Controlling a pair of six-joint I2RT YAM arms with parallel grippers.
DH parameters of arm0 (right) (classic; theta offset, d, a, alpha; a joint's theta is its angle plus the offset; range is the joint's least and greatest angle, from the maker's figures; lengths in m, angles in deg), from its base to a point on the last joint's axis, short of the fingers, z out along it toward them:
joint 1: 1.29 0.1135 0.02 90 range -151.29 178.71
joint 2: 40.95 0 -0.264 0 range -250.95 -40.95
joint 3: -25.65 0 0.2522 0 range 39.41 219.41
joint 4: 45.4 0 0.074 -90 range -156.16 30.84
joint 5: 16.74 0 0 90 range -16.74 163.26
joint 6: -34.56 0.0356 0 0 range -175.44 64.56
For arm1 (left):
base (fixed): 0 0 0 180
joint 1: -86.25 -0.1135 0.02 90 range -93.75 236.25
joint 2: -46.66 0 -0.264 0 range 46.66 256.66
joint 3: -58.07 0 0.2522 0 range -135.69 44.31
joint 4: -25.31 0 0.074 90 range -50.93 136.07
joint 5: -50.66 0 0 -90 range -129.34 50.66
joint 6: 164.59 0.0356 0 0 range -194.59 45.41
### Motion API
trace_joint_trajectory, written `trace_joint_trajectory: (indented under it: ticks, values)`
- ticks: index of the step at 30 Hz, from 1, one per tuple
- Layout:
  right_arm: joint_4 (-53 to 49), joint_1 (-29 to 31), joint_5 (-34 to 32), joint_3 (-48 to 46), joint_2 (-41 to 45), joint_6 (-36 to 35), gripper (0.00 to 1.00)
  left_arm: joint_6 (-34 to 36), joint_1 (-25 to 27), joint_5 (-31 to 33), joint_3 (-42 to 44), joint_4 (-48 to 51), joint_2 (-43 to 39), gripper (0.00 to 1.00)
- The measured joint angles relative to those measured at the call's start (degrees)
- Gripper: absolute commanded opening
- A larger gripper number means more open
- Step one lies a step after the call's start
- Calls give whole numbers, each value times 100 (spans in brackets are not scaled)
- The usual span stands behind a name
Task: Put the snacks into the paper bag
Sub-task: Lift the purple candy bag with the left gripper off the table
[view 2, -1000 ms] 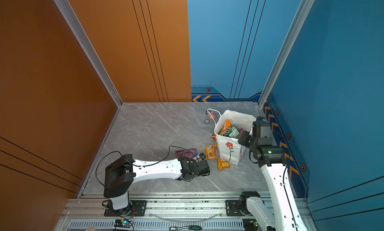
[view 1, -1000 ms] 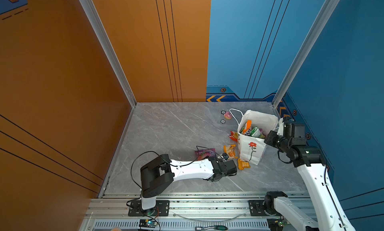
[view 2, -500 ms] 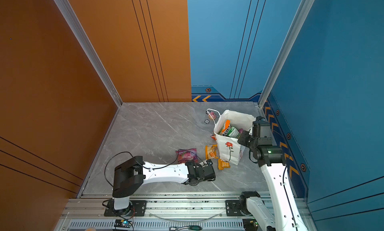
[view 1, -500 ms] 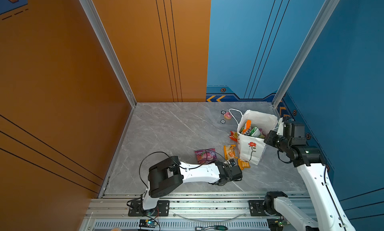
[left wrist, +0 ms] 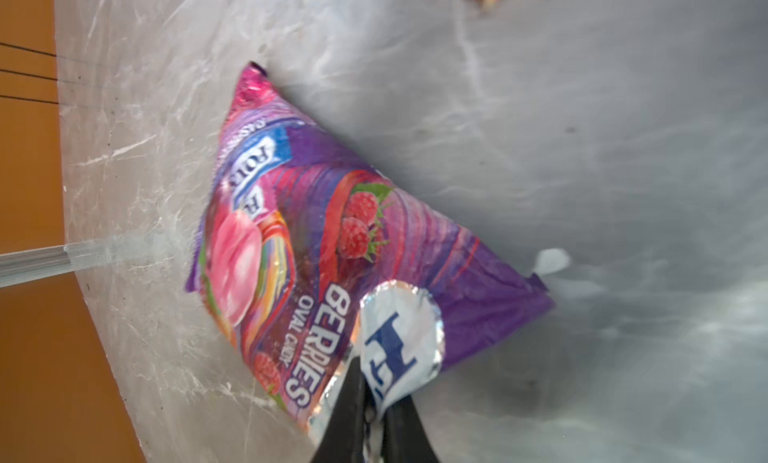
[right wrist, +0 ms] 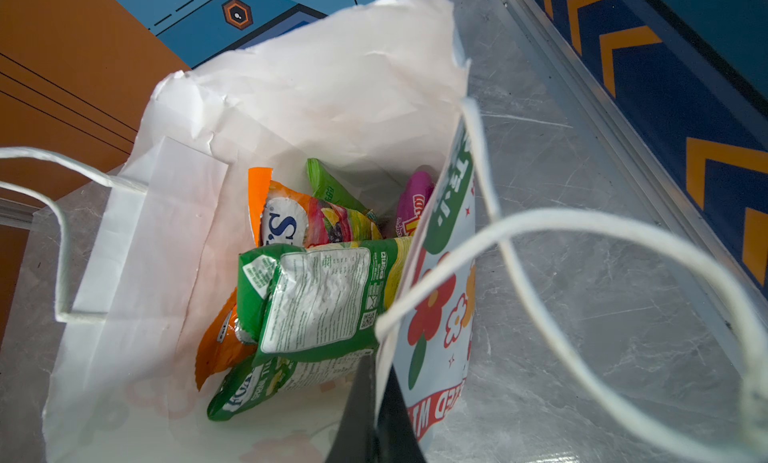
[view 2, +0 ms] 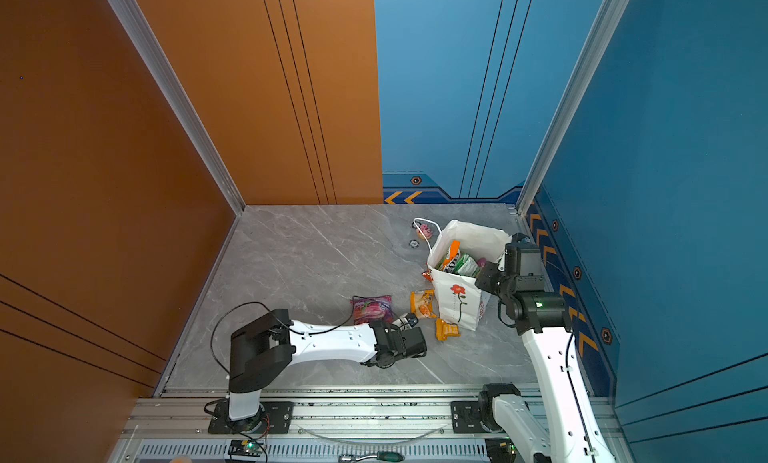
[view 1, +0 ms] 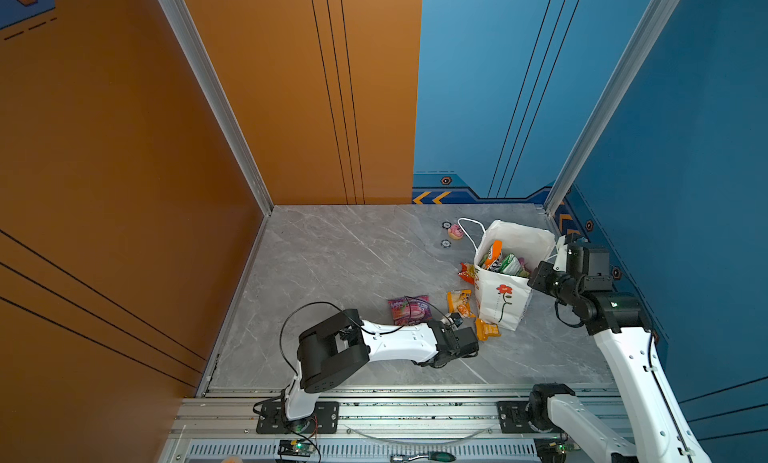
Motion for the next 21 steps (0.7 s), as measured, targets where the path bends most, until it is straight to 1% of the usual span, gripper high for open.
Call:
trace_joint_trajectory:
  ticks: [4, 7, 14, 21]
  values:
    - [0, 0, 0, 0, 0, 0, 0, -151, -105, -2, 238, -192, -468, 8]
    - [0, 0, 0, 0, 0, 0, 0, -313, -212, -59, 422, -352, -820, 5]
    - [2, 0, 0, 0, 0, 0, 0, -662, -625, -476, 977, -837, -1637, 0]
    - [0, 0, 2, 0, 0, 0, 0, -957, -970, -861, 1589, -1370, -2468, 0]
